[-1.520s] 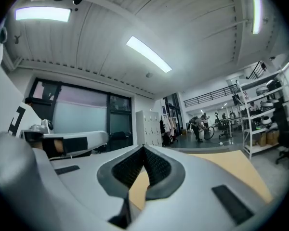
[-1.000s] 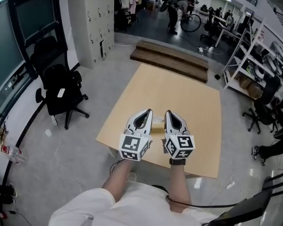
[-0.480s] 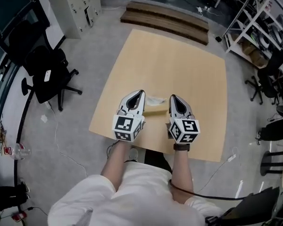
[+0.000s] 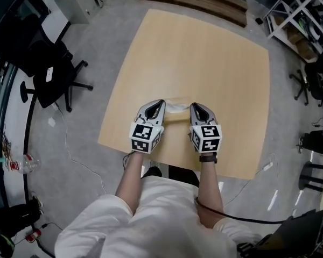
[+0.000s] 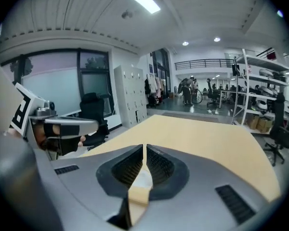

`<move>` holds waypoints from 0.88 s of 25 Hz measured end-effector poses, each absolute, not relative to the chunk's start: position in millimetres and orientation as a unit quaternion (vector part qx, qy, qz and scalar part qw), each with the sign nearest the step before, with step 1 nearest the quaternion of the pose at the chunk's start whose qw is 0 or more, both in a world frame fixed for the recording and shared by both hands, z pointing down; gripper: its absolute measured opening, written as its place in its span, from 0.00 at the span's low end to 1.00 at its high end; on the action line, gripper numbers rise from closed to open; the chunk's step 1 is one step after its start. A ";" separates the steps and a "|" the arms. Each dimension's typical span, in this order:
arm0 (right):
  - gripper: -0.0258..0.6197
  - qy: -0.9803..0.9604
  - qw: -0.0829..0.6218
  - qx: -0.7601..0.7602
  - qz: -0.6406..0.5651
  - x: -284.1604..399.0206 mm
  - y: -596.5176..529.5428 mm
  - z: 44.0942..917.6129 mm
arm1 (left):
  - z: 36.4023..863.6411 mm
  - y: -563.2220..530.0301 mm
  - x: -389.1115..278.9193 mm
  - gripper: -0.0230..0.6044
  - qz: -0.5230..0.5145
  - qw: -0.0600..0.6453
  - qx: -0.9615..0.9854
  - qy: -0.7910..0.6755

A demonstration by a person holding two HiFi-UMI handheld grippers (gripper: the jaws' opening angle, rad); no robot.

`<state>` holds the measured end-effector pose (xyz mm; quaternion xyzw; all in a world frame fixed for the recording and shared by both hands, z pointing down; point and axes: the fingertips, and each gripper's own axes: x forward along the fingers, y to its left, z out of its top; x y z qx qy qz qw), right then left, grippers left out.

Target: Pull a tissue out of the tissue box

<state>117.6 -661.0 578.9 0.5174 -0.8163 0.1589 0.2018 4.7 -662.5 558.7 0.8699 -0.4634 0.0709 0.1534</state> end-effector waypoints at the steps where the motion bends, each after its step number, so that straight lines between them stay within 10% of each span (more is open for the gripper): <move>1: 0.05 -0.817 0.214 0.511 0.164 114.7 -662.4 590.4 | 564.0 -665.8 5.1 0.02 0.073 0.157 0.868 -0.465; 13: 0.53 -0.811 0.286 0.477 0.180 82.0 -669.4 673.0 | 600.8 -678.4 -1.5 0.02 0.091 0.181 0.852 -0.482; 22: 0.53 -0.787 0.310 0.498 0.191 77.1 -680.7 706.9 | 608.4 -677.1 -9.4 0.02 0.098 0.193 0.840 -0.497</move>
